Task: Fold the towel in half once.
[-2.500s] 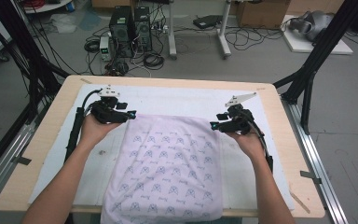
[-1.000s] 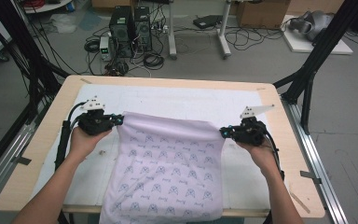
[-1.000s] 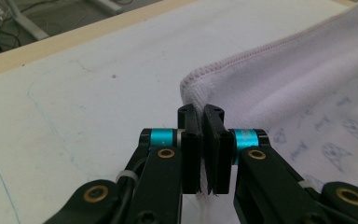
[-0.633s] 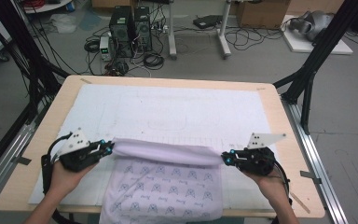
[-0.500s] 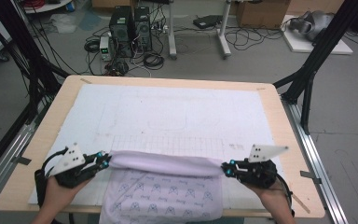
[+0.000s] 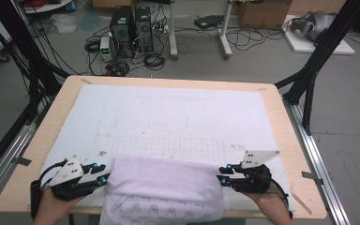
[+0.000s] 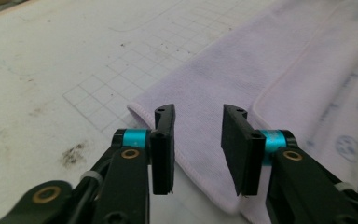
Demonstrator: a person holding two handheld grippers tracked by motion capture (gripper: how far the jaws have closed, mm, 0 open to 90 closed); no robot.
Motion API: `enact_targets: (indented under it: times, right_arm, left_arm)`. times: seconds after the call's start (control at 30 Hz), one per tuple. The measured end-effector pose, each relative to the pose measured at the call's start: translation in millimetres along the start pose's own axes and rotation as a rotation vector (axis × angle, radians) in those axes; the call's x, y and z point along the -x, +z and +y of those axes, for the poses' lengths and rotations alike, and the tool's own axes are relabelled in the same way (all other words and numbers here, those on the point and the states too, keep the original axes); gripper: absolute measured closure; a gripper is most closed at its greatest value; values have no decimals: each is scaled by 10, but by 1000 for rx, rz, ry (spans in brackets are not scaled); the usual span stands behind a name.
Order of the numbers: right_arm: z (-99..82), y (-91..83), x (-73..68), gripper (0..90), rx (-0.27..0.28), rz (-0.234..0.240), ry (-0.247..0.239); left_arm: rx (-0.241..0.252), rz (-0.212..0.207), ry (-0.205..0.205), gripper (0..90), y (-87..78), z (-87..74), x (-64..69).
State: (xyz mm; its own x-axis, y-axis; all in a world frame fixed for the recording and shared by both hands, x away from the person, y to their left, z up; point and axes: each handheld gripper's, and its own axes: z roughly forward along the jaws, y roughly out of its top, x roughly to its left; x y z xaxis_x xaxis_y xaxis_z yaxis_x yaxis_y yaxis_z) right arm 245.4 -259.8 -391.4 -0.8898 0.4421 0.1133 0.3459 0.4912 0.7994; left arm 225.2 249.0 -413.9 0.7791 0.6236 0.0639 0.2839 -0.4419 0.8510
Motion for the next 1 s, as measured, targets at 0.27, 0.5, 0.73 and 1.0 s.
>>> enact_targets:
  times: [0.27,0.5,0.73,1.0]
  right_arm:
    - [-20,460,120,702,-102,-5,-1]
    - [-190,489,47,713,-125,36,12]
    - [-266,327,-253,695,-104,124,-22]
    - [-123,154,-126,662,-67,42,-15]
  left_arm:
    - [-99,-30,-18,788,495,101,-195]
    - [-144,-93,28,790,377,21,-33]
    - [-112,-130,14,768,27,-47,185]
    - [-83,-69,34,750,42,183,50]
